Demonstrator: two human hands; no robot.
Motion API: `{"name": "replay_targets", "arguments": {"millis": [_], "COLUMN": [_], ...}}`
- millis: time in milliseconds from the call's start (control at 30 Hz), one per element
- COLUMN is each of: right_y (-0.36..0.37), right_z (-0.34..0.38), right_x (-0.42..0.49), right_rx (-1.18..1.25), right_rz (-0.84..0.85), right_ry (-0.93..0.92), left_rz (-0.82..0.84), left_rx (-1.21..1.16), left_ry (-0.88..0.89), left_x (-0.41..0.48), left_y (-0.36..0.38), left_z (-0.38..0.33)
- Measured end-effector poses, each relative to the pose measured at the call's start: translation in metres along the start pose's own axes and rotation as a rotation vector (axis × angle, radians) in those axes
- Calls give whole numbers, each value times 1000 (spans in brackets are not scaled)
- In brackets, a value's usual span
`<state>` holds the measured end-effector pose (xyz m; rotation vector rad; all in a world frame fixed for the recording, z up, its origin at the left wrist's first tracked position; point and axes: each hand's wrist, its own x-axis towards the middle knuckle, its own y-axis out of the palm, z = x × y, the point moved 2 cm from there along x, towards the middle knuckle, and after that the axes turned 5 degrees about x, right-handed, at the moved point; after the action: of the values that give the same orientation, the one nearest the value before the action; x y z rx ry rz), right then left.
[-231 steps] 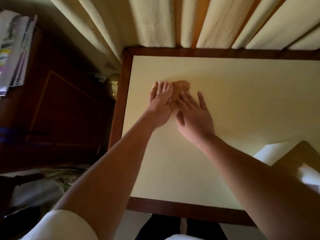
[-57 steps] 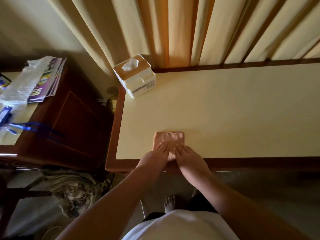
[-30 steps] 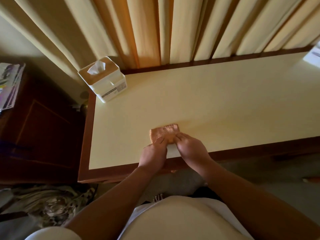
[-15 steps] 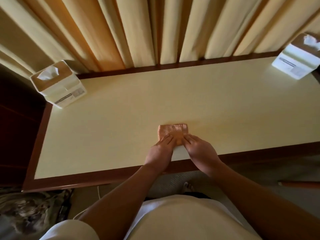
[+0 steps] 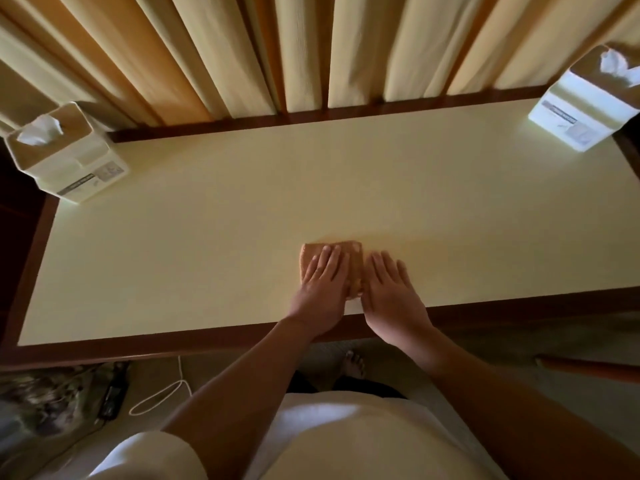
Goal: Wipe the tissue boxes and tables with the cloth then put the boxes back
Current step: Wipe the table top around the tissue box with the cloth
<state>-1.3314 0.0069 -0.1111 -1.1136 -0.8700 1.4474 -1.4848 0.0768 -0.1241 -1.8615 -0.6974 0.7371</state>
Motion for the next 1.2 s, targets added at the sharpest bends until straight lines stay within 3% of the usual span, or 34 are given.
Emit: {"name": "replay_targets", "arguments": {"millis": [233, 433, 700, 867, 1033, 1200], "right_y": [9, 23, 44, 43, 43, 43], "right_z": [11, 66, 95, 101, 98, 99], "right_x": [16, 54, 66, 67, 67, 67], "right_rx": [-14, -27, -119, -144, -174, -168], "right_rz": [16, 15, 27, -31, -41, -77], "right_ry": [-68, -218, -143, -127, -138, -134], "left_rz": [-65, -59, -97, -145, -140, -142], "left_rx": [70, 34, 33, 52, 117, 165], "left_ry": [-101, -261, -379, -422, -186, -115], "left_x": [-27, -61, -101, -44, -51, -94], "left_y": [3, -14, -38, -55, -40, -43], "left_z": [25, 71, 154, 176, 145, 193]}}
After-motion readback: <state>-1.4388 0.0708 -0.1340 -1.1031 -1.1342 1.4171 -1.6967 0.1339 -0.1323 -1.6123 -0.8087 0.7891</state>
